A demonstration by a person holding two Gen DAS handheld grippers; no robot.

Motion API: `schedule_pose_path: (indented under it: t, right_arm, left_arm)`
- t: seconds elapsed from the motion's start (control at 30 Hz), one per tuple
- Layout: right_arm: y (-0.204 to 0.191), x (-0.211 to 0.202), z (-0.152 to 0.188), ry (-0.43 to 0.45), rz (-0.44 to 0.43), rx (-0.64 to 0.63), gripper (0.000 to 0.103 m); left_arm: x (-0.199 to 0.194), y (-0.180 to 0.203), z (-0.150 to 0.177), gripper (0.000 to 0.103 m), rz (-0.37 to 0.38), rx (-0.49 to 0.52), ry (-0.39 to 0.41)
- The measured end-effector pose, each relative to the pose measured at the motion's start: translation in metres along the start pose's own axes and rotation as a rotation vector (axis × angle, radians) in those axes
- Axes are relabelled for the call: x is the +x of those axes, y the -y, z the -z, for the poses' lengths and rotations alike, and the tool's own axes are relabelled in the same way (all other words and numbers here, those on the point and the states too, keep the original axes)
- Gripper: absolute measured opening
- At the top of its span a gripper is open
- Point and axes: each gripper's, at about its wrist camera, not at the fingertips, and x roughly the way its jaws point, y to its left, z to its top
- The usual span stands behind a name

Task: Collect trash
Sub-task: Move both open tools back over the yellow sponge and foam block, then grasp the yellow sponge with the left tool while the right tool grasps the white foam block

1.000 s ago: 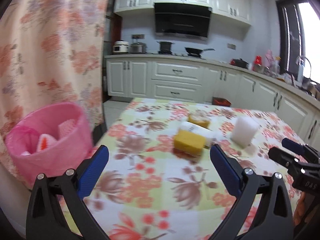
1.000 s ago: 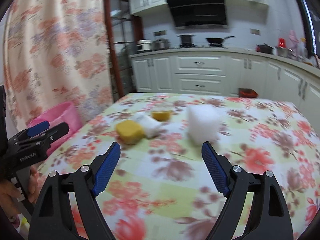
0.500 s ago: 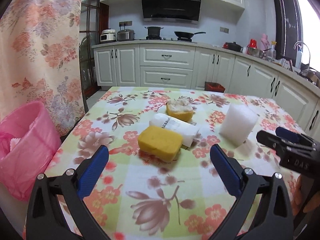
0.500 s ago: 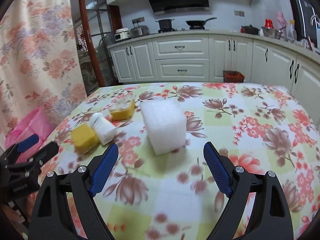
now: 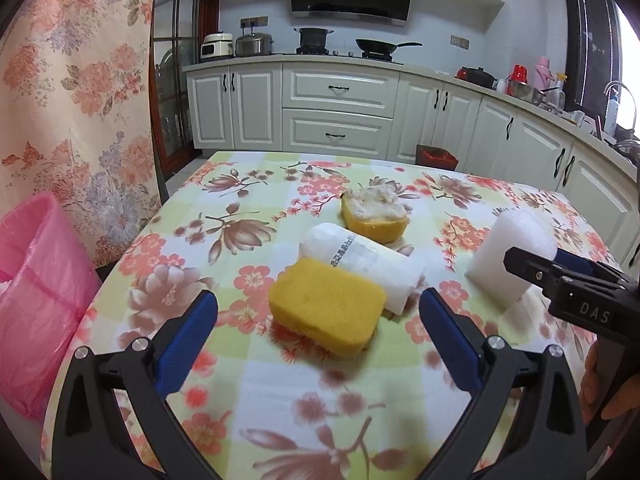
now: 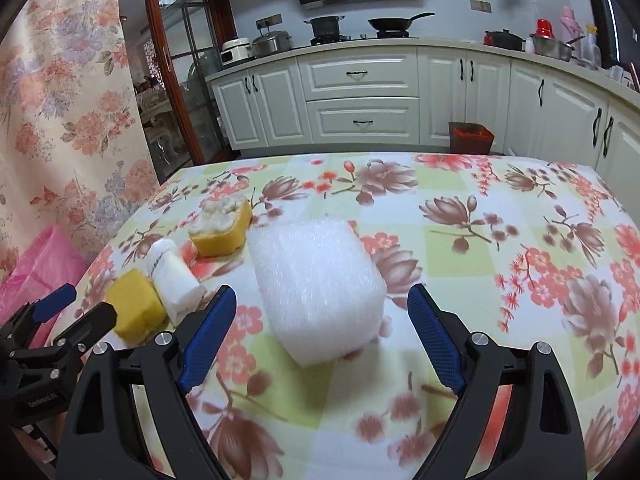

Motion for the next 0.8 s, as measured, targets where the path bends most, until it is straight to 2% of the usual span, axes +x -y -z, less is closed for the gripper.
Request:
schedule_pose_path:
  t: [0.1,0.2,0.3,0.33,0.37,0.5,0.63,0.8]
  right_arm:
    - [-0.001,0.004,-0.002,-0.011,-0.008,-0.006,0.083]
    - [0.000,0.008,-0.004,-0.021,-0.007,-0.006,0.078]
    - [0.002,0.008,-0.004,-0.023,-0.005,0.009,0.066]
    - [0.003,0.008,-0.003,-0.024,-0.006,0.013,0.061]
    - [0.004,0.008,-0.003,-0.027,-0.009,0.014,0.059]
    - [0.003,0.003,0.000,-0.021,-0.005,-0.003,0.058]
    - [0.006,-0.003,0.004,-0.013,-0.004,0.012,0.058]
    - [0.007,-0.014,0.014,0.000,-0.017,0.050,0.058]
  left_arm:
    - [0.012,0.005,-0.006,0.097,-0.013,0.019,-0.021]
    - [0.021,0.009,-0.010,0.095,-0.024,0.021,-0.040]
    - [0.032,0.007,-0.015,0.094,-0.044,-0.002,-0.060]
    - [0.036,0.005,-0.017,0.092,-0.046,-0.016,-0.071]
    - [0.040,0.003,-0.018,0.090,-0.044,-0.033,-0.087]
    - [0.051,-0.001,-0.016,0.085,-0.039,-0.052,-0.129]
    - [0.055,-0.009,-0.012,0.069,-0.009,-0.092,-0.162]
    - [0.047,-0.014,-0.006,0.062,0.021,-0.094,-0.160]
